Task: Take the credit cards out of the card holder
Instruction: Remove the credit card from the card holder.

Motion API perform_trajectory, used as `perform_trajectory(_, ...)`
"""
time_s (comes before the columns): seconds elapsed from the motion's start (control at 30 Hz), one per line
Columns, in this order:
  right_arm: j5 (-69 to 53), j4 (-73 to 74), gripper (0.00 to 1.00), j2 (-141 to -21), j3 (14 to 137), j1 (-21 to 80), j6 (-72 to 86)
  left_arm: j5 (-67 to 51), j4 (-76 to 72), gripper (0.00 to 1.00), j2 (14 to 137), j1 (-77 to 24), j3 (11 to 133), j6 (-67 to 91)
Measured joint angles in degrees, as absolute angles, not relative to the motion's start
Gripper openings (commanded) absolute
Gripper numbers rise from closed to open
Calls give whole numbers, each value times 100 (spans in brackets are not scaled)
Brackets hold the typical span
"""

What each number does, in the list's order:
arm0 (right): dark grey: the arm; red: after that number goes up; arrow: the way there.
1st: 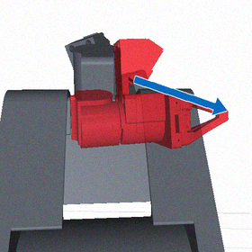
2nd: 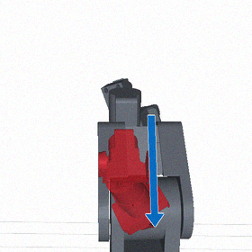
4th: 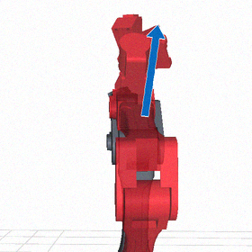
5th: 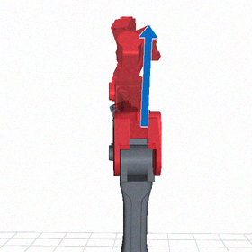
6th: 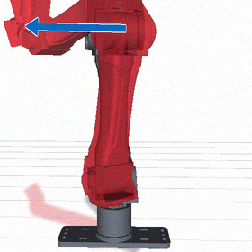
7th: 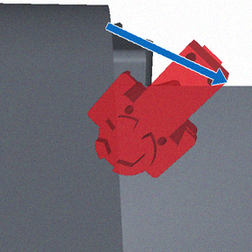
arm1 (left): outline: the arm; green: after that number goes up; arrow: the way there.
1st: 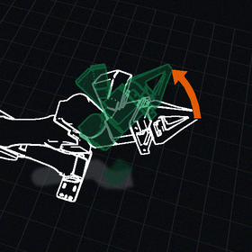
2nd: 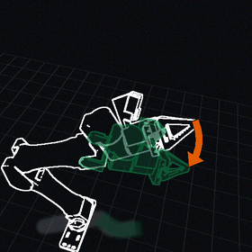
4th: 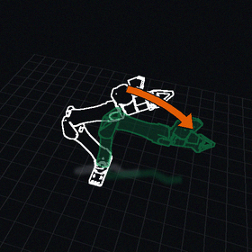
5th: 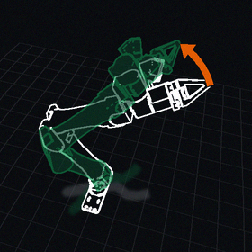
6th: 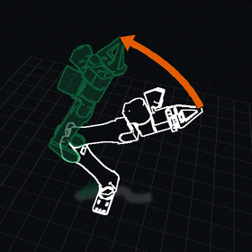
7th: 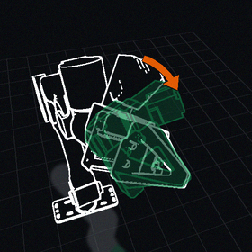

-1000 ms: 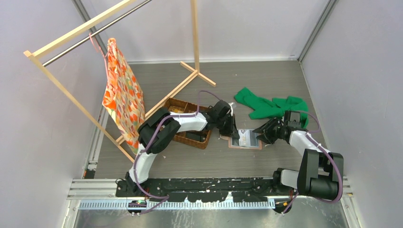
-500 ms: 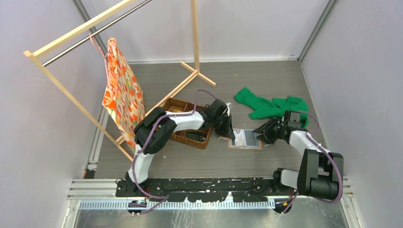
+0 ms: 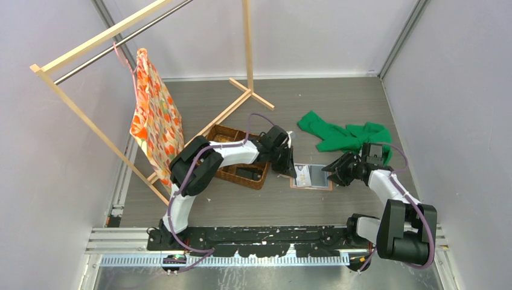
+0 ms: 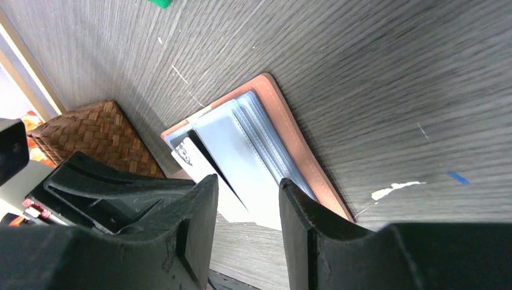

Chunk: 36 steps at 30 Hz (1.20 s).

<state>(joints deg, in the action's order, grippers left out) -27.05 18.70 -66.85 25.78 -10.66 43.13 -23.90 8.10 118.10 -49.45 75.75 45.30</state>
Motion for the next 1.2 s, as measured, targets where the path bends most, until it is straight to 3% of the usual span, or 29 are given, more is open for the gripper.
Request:
perform_trajectory(0.67,-2781,2324,50,-6040,2786,-1004,4058,-2521,1140,1,11806,-4810,7642,4209)
perform_trajectory(1.2,-3085,1879,55,-6630,2840,56,4165,-2792,1184,1,11773,-4788,7767,4176)
